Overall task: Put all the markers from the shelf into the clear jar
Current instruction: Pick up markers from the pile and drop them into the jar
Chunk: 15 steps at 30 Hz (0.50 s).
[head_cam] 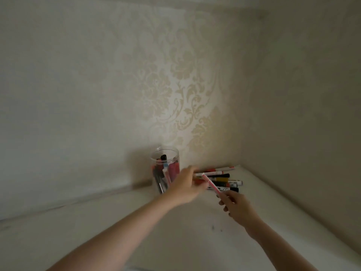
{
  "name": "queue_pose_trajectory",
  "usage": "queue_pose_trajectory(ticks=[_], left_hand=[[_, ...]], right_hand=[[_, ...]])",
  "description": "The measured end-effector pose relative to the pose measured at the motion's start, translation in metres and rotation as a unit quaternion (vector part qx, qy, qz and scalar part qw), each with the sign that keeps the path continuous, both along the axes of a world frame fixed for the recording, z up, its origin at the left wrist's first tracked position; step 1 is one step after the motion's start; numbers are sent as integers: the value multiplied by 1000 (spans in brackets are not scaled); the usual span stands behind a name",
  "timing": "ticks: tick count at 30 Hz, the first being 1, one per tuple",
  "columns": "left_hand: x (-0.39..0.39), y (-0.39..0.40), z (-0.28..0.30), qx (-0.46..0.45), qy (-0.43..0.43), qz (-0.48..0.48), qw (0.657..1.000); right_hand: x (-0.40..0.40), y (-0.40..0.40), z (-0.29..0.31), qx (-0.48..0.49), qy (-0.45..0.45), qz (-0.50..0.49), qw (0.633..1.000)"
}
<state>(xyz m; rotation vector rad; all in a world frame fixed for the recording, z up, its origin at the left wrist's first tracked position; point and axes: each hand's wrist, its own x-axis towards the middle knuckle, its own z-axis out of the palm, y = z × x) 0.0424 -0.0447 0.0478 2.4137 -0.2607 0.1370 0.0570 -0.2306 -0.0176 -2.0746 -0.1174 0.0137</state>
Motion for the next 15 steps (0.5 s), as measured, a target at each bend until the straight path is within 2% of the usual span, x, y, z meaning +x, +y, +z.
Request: queue_pose_trajectory(ticks=[2,4,6,8,10,12,15], left_hand=[[4,-9,-21,-98,97,30,990],[12,-18,-32,-205,172,13,963],[24,-25,-37,-280,183,24,942],[42,-27,-38,-312,151,59,936],[59,-24,-39,-291,116,92,945],[70,-19,-38,-234,99,92,963],[76,-16,-36,-142,68,61,986]], right_hand=[[5,1,-1,45,2,-6,999],[7,4,-1,27,-18,14,999],[11,7,0,6,-37,44,998],[22,6,4,-25,-57,55,997],[41,-5,6,-79,-96,14,992],[64,-19,5,-148,-124,-34,981],[96,-22,-1,-275,-130,-8,953]])
